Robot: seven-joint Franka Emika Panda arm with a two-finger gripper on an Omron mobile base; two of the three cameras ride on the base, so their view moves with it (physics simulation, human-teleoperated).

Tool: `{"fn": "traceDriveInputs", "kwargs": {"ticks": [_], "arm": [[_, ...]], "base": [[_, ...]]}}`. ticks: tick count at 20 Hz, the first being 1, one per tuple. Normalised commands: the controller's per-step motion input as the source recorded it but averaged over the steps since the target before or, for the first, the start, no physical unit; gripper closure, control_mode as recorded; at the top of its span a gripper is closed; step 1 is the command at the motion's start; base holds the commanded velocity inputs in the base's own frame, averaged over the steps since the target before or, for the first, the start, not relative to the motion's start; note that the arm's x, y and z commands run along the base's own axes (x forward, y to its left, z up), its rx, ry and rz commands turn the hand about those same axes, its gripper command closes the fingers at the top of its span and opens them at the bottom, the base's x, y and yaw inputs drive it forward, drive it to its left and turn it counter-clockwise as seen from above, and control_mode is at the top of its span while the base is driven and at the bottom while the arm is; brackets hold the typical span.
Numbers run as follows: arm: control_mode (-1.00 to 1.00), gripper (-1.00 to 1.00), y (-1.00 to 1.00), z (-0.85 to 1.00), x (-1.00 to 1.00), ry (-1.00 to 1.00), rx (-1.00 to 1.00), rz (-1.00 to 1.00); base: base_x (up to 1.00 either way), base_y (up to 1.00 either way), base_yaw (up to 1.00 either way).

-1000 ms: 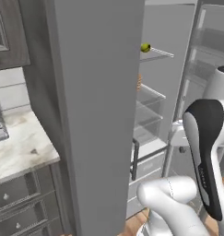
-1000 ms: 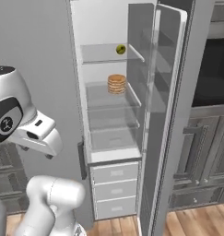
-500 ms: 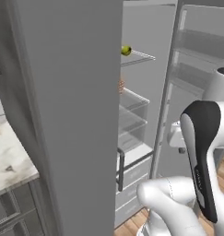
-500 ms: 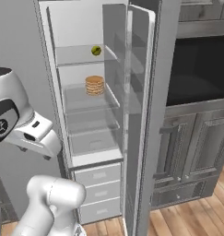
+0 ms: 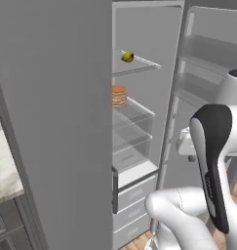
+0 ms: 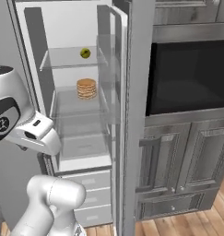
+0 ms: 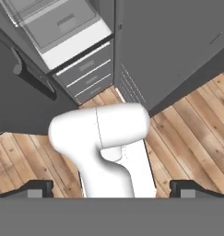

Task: Pick up the tangerine and pear from the fridge and place one fruit on each plate on the dining counter.

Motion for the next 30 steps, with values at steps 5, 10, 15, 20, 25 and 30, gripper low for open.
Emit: {"fn": "traceDriveInputs", "kwargs": {"ticks": [5,10,15,20,25,30], "arm": [[1.00,-1.00,0.00,0.00,0.00,0.00,0.00,0.00],[1.00,-1.00,0.00,0.00,0.00,0.00,0.00,0.00],[1.00,-1.00,0.00,0.00,0.00,0.00,0.00,0.00],[1.00,-1.00,0.00,0.00,0.00,0.00,0.00,0.00],[1.00,-1.00,0.00,0.00,0.00,0.00,0.00,0.00],[1.00,-1.00,0.00,0.00,0.00,0.00,0.00,0.00]], "base": [[0.39,0.00,0.18],[0.24,-0.02,0.17],[0.25,-0.06,0.21],[0.50,-0.10,0.19],[0.54,-0.03,0.09],[0.15,-0.26,0.09]]}}
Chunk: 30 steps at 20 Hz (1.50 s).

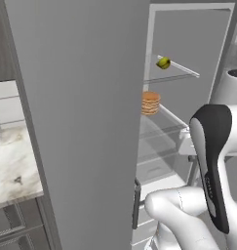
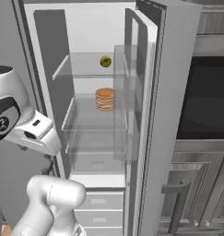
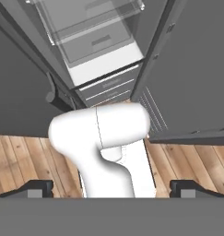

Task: Pick up the tangerine and pear from the fridge and place one fruit on each plate on the dining counter.

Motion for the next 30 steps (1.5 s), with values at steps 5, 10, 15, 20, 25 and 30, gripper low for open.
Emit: {"fn": "traceDriveInputs", "kwargs": {"ticks": [5,10,15,20,25,30], "arm": [[1.00,-1.00,0.00,0.00,0.00,0.00,0.00,0.00],[1.00,-1.00,0.00,0.00,0.00,0.00,0.00,0.00],[1.00,-1.00,0.00,0.00,0.00,0.00,0.00,0.00],[1.00,-1.00,0.00,0.00,0.00,0.00,0.00,0.00],[1.00,-1.00,0.00,0.00,0.00,0.00,0.00,0.00],[-1.00,-1.00,0.02,0.36,0.19,-0.32,0.00,0.00]], "base": [[0.04,-0.42,0.09],[0.00,-0.36,0.02],[0.08,0.00,0.00],[0.00,0.00,0.00],[0.01,0.00,0.00],[0.00,0.00,0.00]]}}
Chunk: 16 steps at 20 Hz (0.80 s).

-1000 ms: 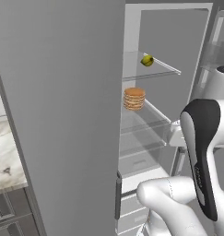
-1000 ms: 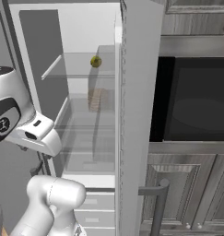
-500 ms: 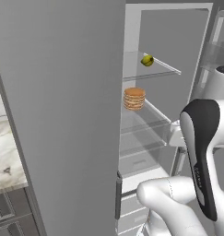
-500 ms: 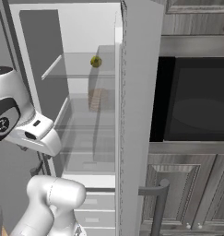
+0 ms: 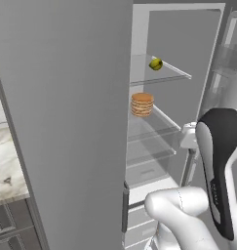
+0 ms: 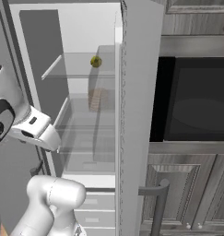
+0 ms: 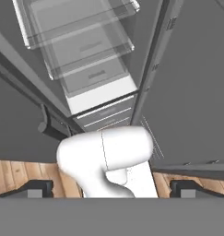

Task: Pick up the tangerine and pear from the fridge and place one fruit on each plate on the dining counter.

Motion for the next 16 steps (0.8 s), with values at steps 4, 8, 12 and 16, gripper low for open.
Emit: {"fn": "traceDriveInputs", "kwargs": {"ticks": [4,8,12,16], "arm": [[-1.00,-1.00,0.05,0.61,0.28,-0.31,-0.04,0.02],[-1.00,-1.00,0.08,0.52,0.46,-0.24,-0.06,0.00],[-1.00,-1.00,0.15,0.33,0.55,-0.54,-0.09,0.00],[-1.00,-1.00,-0.01,0.21,0.54,-0.32,0.00,0.01]], "base": [[0.00,0.00,0.00],[0.00,0.00,0.00],[0.00,0.00,0.00],[0.00,0.00,0.00]]}}
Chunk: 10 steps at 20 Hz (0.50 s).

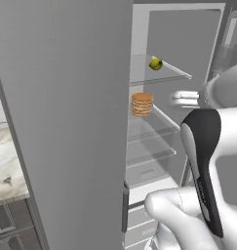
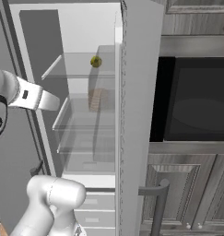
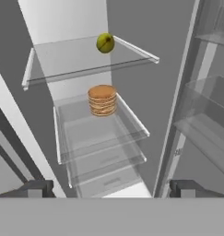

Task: Pick up the tangerine and pear from the fridge and place one fruit on each plate on the dining counter.

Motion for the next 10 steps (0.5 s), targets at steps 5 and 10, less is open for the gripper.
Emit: {"fn": "traceDriveInputs", "kwargs": {"ticks": [5,10], "arm": [[-1.00,-1.00,-0.06,0.18,0.47,0.03,0.06,0.00],[-1.00,-1.00,-0.34,0.23,0.58,0.17,0.05,-0.01]], "base": [[0.00,0.00,0.00],[0.00,0.00,0.00]]}}
